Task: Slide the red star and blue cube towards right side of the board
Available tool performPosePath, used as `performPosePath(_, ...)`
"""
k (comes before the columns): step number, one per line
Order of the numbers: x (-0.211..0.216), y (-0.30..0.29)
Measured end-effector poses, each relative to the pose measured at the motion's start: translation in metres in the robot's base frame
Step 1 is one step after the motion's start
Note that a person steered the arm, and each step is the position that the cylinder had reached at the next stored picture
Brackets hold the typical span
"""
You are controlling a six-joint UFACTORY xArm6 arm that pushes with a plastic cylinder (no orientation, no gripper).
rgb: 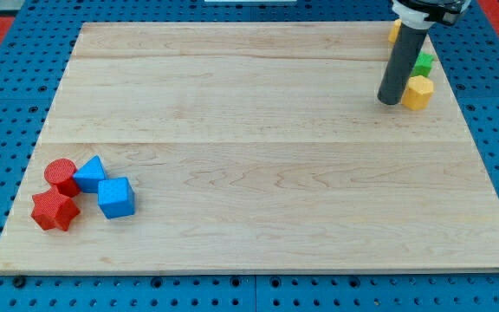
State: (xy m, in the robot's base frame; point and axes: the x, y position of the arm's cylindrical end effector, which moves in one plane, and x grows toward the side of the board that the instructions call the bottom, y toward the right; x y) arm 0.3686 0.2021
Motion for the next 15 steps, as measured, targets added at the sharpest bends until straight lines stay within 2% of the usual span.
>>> performPosePath(2, 0.000, 0.019)
performPosePath(3, 0.015, 0.008)
performPosePath(4, 0.048, -0.009)
performPosePath(11, 0.040, -0.469)
performPosePath(12, 0.043, -0.507)
performPosePath(15, 0.140, -0.491)
